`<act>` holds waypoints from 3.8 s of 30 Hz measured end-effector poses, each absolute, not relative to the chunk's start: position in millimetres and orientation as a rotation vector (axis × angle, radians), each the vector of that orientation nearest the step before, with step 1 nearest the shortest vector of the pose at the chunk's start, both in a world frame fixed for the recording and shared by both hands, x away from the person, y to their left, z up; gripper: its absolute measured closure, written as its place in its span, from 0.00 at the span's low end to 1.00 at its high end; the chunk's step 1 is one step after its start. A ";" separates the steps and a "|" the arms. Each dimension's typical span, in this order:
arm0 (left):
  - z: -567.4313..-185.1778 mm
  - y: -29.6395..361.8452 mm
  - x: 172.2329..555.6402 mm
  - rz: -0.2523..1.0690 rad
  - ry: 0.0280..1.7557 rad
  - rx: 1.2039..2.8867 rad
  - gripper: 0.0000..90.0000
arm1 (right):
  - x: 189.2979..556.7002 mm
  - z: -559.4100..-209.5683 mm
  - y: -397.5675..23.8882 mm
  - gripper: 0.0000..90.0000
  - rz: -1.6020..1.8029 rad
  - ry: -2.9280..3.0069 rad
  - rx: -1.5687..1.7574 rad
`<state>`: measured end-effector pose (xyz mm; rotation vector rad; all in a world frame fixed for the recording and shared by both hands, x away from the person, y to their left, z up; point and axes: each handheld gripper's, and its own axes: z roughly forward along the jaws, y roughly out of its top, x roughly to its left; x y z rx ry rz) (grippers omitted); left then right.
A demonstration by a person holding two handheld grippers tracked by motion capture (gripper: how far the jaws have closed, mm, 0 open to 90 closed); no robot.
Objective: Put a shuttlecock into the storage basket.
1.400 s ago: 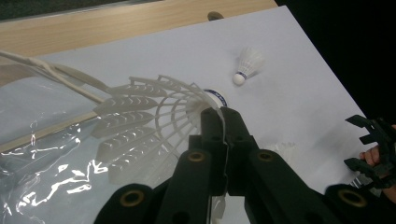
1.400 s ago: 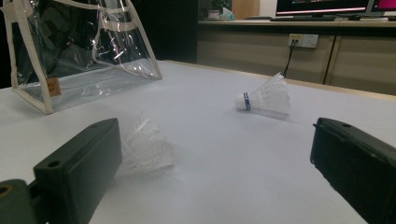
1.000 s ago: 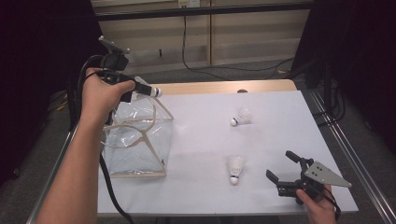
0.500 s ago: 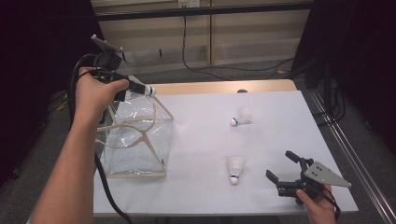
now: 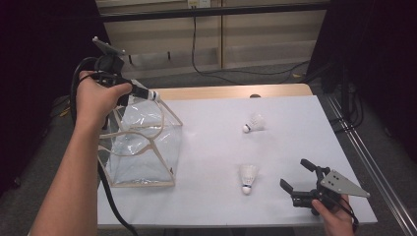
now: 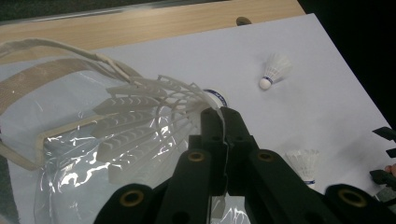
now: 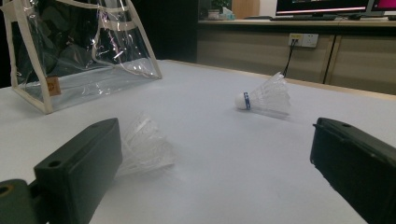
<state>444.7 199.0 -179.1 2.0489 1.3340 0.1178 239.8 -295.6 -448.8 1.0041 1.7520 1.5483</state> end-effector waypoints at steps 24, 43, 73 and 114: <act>-193.1 213.6 452.2 0.153 1.403 2.035 1.00 | 239.6 -448.6 -295.5 0.02 1.549 1.751 1.002; -204.6 222.7 458.7 0.176 1.457 2.017 1.00 | 239.7 -448.8 -295.8 0.02 1.549 1.751 1.002; -226.9 230.6 467.9 0.196 1.516 2.009 1.00 | 239.3 -448.6 -296.2 0.03 1.547 1.753 0.999; -249.1 226.1 484.2 0.173 1.527 2.040 0.99 | 238.9 -448.9 -296.2 0.03 1.546 1.751 1.003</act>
